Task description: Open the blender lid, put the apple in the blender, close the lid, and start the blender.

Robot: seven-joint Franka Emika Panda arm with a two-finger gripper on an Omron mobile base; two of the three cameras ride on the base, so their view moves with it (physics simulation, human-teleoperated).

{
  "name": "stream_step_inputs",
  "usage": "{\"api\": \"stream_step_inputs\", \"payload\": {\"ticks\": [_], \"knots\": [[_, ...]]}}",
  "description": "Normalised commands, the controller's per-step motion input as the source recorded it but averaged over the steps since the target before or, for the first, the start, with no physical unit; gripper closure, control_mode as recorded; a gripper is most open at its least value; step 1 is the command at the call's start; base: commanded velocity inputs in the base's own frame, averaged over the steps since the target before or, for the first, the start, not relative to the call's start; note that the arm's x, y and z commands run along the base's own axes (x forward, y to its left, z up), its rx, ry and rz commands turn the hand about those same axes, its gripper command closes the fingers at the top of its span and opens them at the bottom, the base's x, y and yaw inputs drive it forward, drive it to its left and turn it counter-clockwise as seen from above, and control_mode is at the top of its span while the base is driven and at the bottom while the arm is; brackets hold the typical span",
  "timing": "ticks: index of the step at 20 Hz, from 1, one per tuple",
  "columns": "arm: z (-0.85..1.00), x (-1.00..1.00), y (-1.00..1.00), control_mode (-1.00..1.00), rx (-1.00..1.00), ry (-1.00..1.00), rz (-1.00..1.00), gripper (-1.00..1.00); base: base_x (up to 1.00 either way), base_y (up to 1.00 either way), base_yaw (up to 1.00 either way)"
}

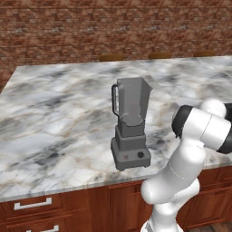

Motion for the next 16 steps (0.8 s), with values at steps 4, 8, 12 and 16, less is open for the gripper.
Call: {"api": "stream_step_inputs", "payload": {"ticks": [4,8,12,16], "knots": [[-0.06,0.17,-0.07,-1.0,0.0,0.0,0.0,-1.0,0.0,0.0,0.0],[-0.16,0.0,-0.06,-1.0,0.0,0.0,0.0,-1.0,0.0,0.0,0.0],[-0.2,0.0,-0.02,-1.0,0.0,0.0,0.0,-1.0,0.0,0.0,0.0],[-0.29,0.0,0.0,-1.0,0.0,0.0,0.0,-1.0,0.0,0.0,0.0]]}}
